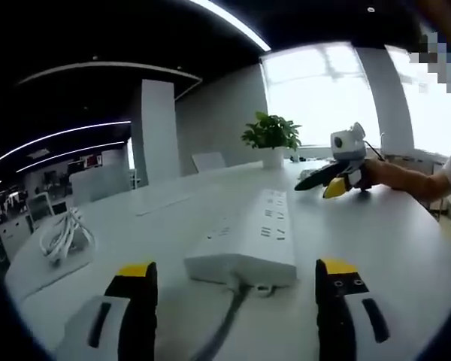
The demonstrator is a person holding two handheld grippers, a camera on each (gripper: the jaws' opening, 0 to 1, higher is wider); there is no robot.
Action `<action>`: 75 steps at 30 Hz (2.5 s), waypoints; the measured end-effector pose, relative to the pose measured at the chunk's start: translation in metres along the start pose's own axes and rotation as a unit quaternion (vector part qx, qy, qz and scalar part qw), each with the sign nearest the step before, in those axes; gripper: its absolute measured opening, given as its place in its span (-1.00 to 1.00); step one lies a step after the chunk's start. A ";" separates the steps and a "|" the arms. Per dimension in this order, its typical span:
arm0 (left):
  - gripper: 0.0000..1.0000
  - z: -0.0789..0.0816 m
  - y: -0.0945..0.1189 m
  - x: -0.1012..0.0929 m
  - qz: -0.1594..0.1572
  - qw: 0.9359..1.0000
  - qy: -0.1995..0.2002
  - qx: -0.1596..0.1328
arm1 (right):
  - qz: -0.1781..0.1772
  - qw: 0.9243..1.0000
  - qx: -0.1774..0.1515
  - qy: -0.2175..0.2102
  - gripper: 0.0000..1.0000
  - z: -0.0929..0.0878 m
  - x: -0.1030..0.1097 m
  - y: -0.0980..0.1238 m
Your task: Straighten the power strip on the desk, plug the charger into it
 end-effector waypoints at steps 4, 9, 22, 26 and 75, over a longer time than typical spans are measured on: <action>0.75 0.000 -0.001 0.000 -0.003 1.000 0.005 -0.002 | -0.001 1.000 0.004 -0.003 0.12 -0.003 -0.001 -0.001; 0.70 0.001 -0.002 0.001 -0.005 1.000 0.009 -0.003 | 0.001 1.000 0.012 -0.004 0.13 -0.009 -0.002 -0.007; 0.55 0.001 -0.006 0.008 0.000 0.999 0.033 0.002 | 0.022 1.000 0.007 0.010 0.21 -0.006 0.005 -0.016; 0.45 0.002 -0.007 0.005 -0.009 0.999 0.032 0.002 | 0.022 1.000 0.006 0.017 0.21 -0.005 0.003 -0.019; 0.39 0.003 -0.021 -0.002 -0.045 0.998 0.037 0.011 | 0.074 0.996 -0.016 0.043 0.24 0.002 0.005 -0.036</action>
Point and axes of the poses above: the point that each gripper's makers call its tool centre point, and the gripper's own axes: y roughly backward along the fingers, x roughly to its left, z roughly out of its top, the point moved 1 cm from there along y, roughly backward along the fingers, and after that the axes turned 4 degrees about z, right-handed, at the moved point
